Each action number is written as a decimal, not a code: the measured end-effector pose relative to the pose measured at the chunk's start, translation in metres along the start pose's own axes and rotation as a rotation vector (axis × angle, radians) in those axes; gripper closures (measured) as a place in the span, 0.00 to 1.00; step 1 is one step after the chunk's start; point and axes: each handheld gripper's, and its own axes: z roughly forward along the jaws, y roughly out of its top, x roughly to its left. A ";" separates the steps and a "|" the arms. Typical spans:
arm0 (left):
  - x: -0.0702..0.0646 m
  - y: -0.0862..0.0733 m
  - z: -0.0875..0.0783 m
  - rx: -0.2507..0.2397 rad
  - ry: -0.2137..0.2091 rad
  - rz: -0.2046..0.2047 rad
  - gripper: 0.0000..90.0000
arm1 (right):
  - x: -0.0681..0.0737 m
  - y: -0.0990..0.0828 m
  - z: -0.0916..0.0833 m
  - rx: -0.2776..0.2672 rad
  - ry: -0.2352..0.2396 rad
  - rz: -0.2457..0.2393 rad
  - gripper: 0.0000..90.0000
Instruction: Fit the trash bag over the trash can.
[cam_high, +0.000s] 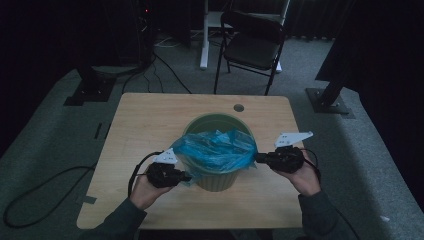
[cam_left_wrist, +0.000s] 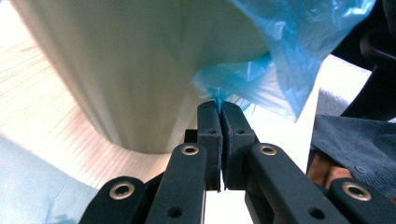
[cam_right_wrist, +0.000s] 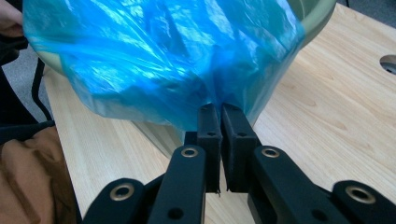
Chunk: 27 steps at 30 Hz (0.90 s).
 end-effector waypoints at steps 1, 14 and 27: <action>0.001 0.000 -0.001 -0.002 0.003 -0.006 0.97 | -0.001 -0.001 0.000 0.004 -0.002 0.002 0.97; 0.000 -0.006 -0.023 -0.068 0.004 -0.014 0.78 | -0.001 -0.007 -0.008 -0.034 0.005 0.007 0.79; 0.005 -0.009 -0.020 -0.038 0.033 -0.018 0.95 | 0.008 -0.004 0.000 -0.029 0.064 -0.051 0.64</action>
